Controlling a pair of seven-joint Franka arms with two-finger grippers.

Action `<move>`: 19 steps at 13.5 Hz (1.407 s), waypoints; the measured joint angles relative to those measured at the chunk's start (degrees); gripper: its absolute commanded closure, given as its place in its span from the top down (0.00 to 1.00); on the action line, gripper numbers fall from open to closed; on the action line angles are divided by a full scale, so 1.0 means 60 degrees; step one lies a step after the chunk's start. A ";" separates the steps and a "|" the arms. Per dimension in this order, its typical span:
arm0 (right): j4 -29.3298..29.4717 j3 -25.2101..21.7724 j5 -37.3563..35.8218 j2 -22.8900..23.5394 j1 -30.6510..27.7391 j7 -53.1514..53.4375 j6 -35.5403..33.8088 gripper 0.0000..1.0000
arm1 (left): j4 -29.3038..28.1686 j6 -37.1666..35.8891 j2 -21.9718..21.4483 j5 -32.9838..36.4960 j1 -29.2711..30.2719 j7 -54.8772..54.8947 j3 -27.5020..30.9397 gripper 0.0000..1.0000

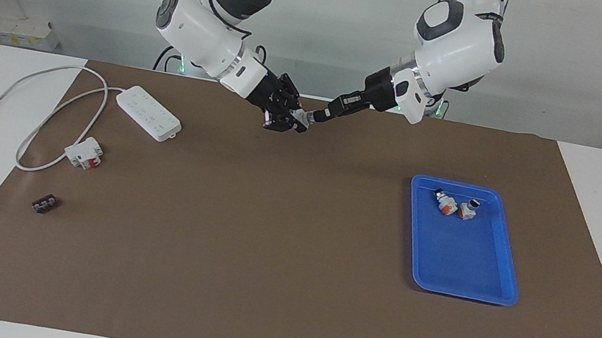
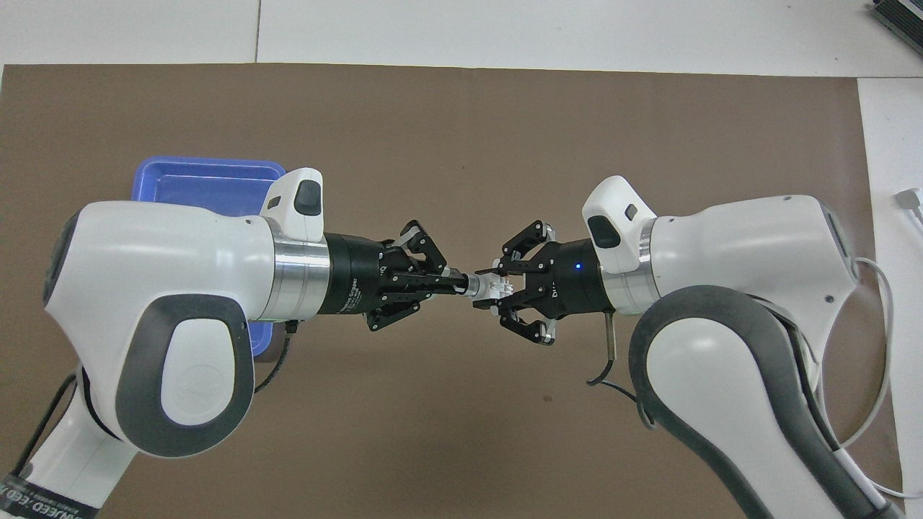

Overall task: Turn and place switch with both arms
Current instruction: 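Rotate the left gripper holding the switch, then open the right gripper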

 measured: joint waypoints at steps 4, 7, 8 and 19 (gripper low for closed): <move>0.0021 0.0000 0.0001 -0.0034 -0.0007 0.0000 0.0000 0.00 | 0.0111 -0.0023 -0.0022 0.0333 -0.0029 -0.2615 -0.0025 0.00; 0.0040 0.0006 0.0001 -0.0044 -0.0005 0.0000 -0.0001 0.00 | 0.0226 -0.0055 -0.0031 0.0721 -0.0060 -0.4019 -0.0051 0.00; 0.0040 0.0007 0.0001 -0.0044 -0.0005 0.0000 -0.0003 0.00 | 0.0243 -0.0059 -0.0031 0.0790 -0.0073 -0.4197 -0.0051 0.00; 0.0002 0.0023 -0.0042 0.0018 0.0022 0.0000 0.0044 1.00 | 0.0592 -0.0169 -0.0074 0.2578 -0.0241 -0.3935 -0.0185 0.00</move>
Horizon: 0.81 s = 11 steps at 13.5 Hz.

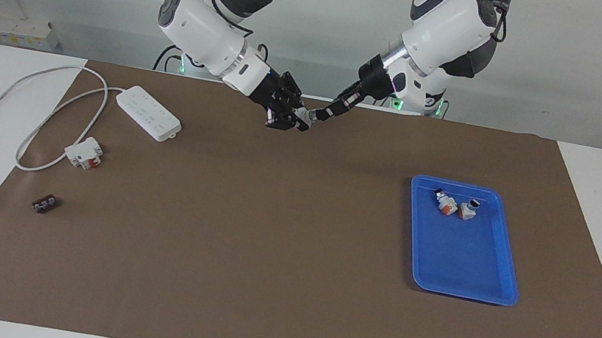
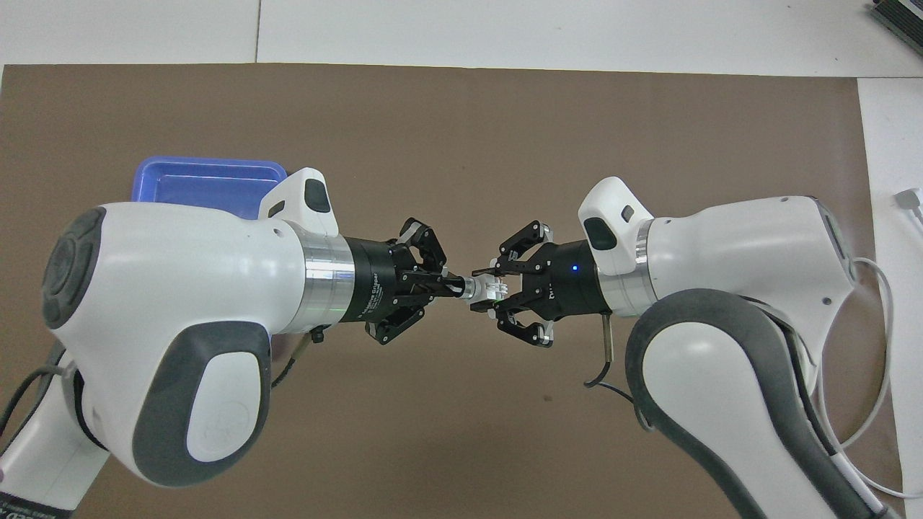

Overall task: Turn and place switch with both arms
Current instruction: 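Rotate the left gripper holding the switch, then open the right gripper, then lower the switch into the blue tray with the left gripper while the right gripper withdraws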

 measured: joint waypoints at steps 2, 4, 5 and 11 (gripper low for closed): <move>-0.0005 -0.0024 -0.0020 0.0089 -0.0043 0.0000 0.0008 1.00 | 0.0006 -0.0046 -0.0056 0.0255 0.0001 0.0141 0.0044 0.00; -0.0004 -0.0033 -0.0105 0.0111 -0.0055 0.0000 0.0013 1.00 | 0.0006 -0.0070 -0.0075 0.0511 0.0003 0.0294 0.0073 0.00; -0.0003 -0.0036 -0.0248 0.0111 -0.0061 0.0000 0.0014 1.00 | 0.0003 -0.0091 -0.0075 0.0826 0.0005 0.0377 0.0089 0.00; 0.0246 -0.0101 -0.2811 0.0104 -0.0361 0.1028 0.0045 1.00 | -0.0381 -0.0660 -0.0175 0.2524 0.0884 0.3579 0.0217 0.00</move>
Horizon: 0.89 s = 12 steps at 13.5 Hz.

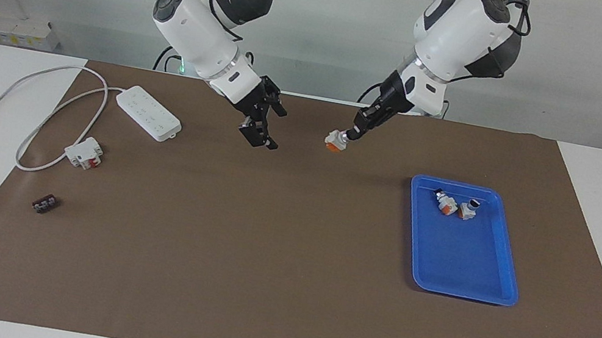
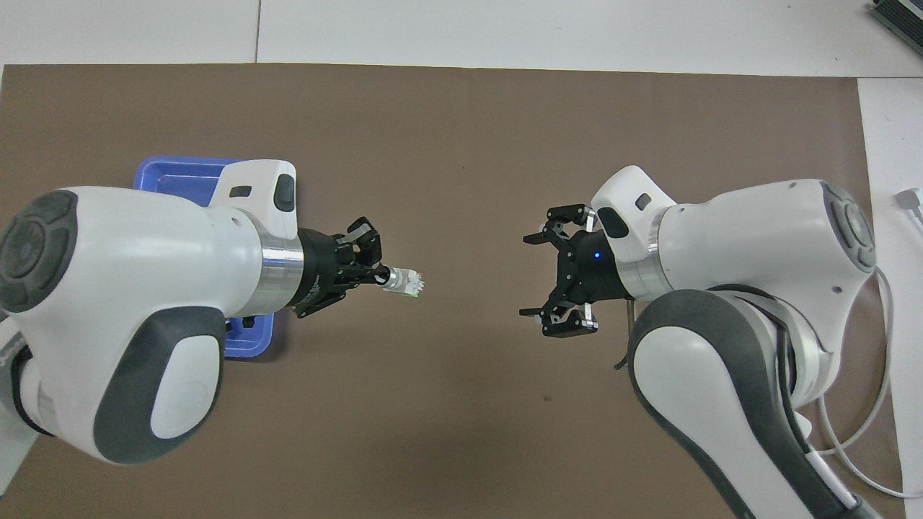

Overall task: Turn and place switch with both arms
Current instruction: 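Lower the switch into the blue tray with the left gripper while the right gripper withdraws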

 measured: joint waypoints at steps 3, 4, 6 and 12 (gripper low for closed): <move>0.0333 -0.0016 -0.0852 0.0001 -0.0559 0.0771 -0.0061 1.00 | -0.0484 -0.0160 -0.0192 0.0726 0.0910 0.2282 0.0047 0.00; 0.0425 -0.0024 -0.1134 0.0005 -0.0741 0.1447 -0.0164 1.00 | -0.0692 -0.0171 -0.0270 0.0926 0.1189 0.3057 0.0053 0.00; 0.0583 -0.0031 -0.1752 0.0008 -0.0940 0.3065 -0.0467 1.00 | -0.1083 -0.0172 -0.0397 0.1505 0.1696 0.4593 0.0066 0.00; 0.1378 -0.0039 -0.4020 0.0011 -0.1136 0.7188 -0.0416 1.00 | -0.2086 0.0463 -0.0466 0.2644 0.2863 0.7826 0.0079 0.00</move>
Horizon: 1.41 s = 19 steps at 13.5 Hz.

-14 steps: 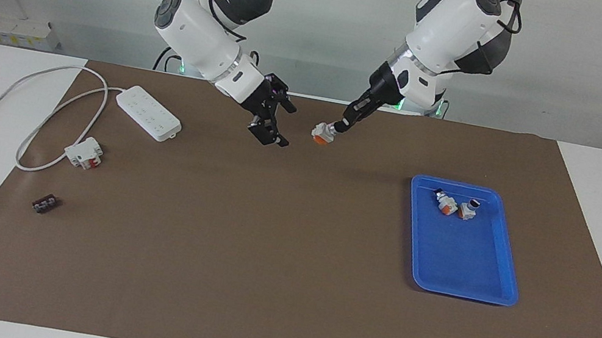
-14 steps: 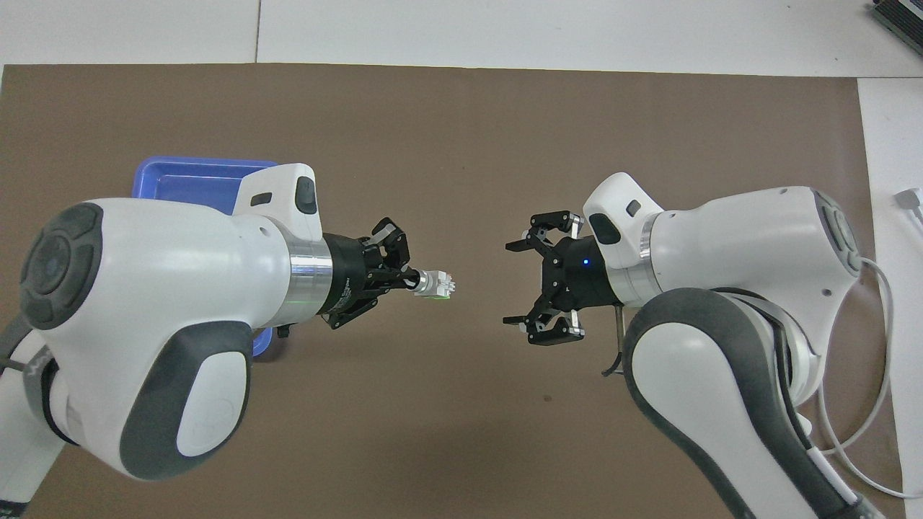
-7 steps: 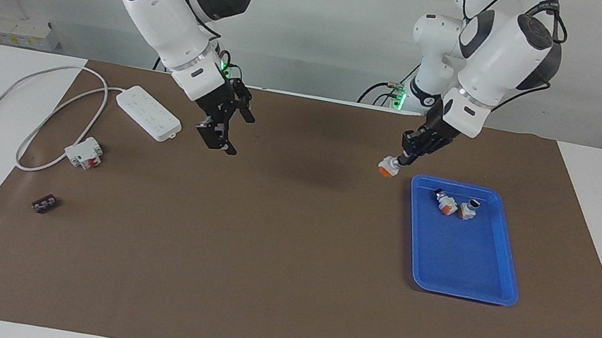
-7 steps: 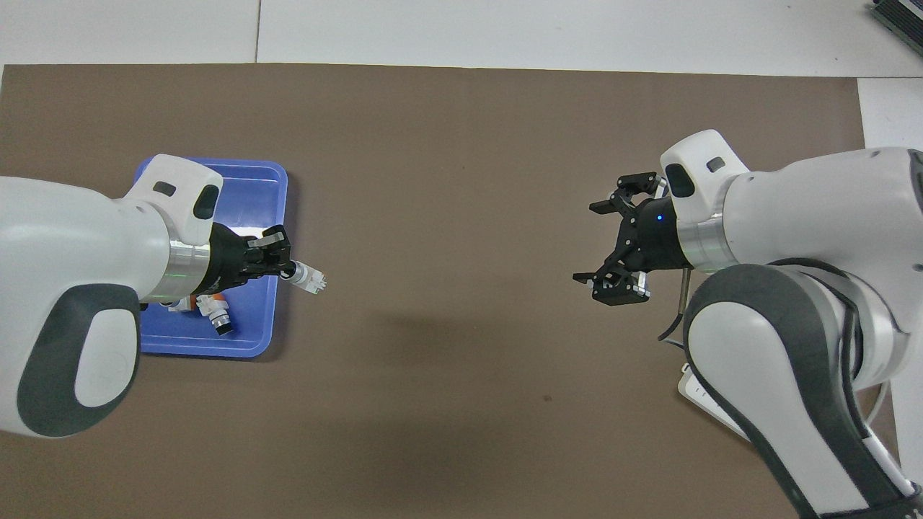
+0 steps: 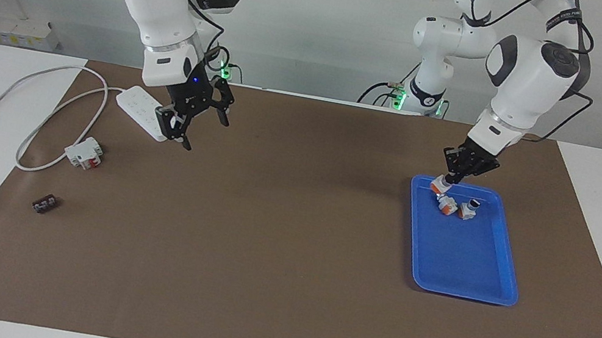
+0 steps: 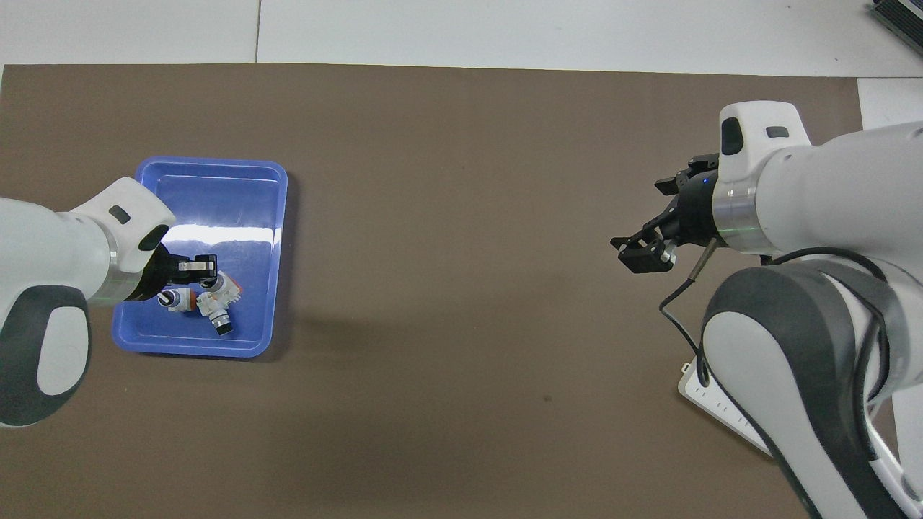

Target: Turn and place switch with both arms

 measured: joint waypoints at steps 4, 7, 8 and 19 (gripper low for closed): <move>0.0193 -0.0045 -0.1454 0.0001 -0.0096 0.3283 0.0381 1.00 | -0.0915 0.0987 0.0022 0.0022 0.0230 0.0613 -0.0007 0.60; 0.0537 -0.0883 -0.1916 -0.0027 0.0315 0.4922 0.0224 1.00 | -0.0811 0.1030 0.0034 0.0026 0.0231 0.0776 -0.0021 0.69; 0.0751 -0.1230 -0.1926 -0.0029 0.0466 0.5145 -0.0092 1.00 | -0.0664 0.0972 0.0058 0.0026 0.0231 0.0797 -0.0021 0.69; 0.2251 -0.2575 -0.1932 0.0003 0.1051 0.7019 -0.3808 1.00 | 0.4504 -0.4998 0.0845 0.0879 0.0241 0.0828 -0.0017 0.69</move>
